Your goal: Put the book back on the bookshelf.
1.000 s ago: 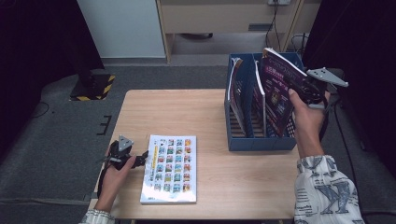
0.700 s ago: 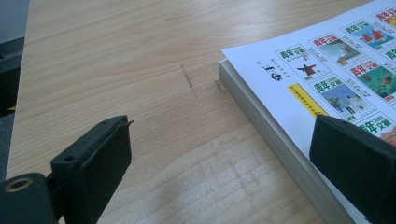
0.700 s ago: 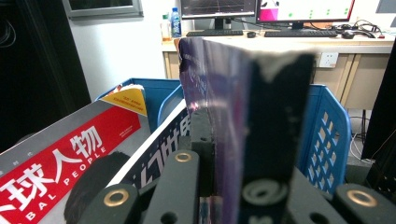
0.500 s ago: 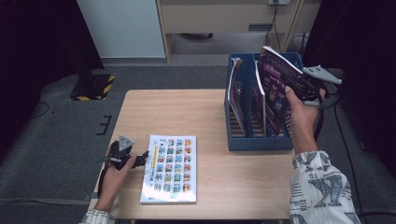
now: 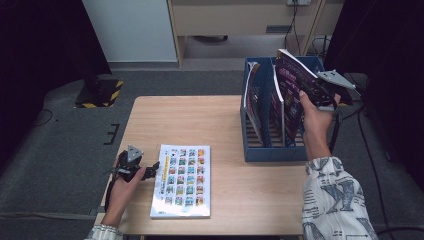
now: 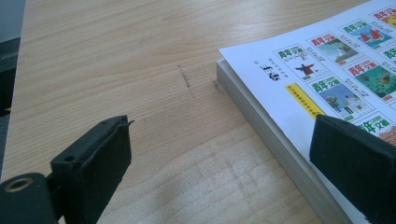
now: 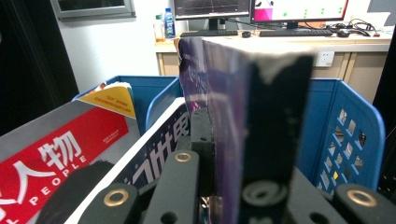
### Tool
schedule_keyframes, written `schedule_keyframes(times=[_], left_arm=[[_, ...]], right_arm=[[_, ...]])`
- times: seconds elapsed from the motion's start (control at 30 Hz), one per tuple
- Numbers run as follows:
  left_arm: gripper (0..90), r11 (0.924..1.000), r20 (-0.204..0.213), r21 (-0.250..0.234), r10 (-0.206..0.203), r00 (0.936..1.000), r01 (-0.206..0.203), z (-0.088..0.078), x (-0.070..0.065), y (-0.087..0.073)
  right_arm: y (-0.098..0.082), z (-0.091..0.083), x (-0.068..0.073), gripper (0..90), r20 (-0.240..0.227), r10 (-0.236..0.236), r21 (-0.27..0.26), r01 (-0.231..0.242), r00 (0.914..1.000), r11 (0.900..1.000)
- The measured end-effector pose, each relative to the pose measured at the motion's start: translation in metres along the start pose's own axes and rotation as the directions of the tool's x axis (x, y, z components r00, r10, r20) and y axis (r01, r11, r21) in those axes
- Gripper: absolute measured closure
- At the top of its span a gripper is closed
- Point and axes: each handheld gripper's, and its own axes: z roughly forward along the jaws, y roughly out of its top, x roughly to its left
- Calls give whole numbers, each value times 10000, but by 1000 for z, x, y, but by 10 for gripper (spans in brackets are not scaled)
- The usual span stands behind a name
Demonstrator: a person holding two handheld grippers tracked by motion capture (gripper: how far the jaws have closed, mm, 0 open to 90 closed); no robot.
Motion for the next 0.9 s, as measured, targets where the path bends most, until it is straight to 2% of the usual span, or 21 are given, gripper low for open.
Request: schedule_keyframes(times=[0.33, 0.57, 0.9], left_arm=[[54, 10000, 43, -3, 6, 10000, -6, 1, -1, 0], [54, 10000, 46, 10, 25, 10000, -25, 2, -1, 0], [54, 10000, 58, 23, 45, 10000, -45, 2, -1, 0]], right_arm=[[-13, 6, 0, 839, 175, -7, -197, 11, 9998, 9998], [-21, 8, 3, 839, 213, -162, -49, 163, 9996, 9999], [-32, 9, 0, 838, 269, -72, -35, 73, 9996, 10000]])
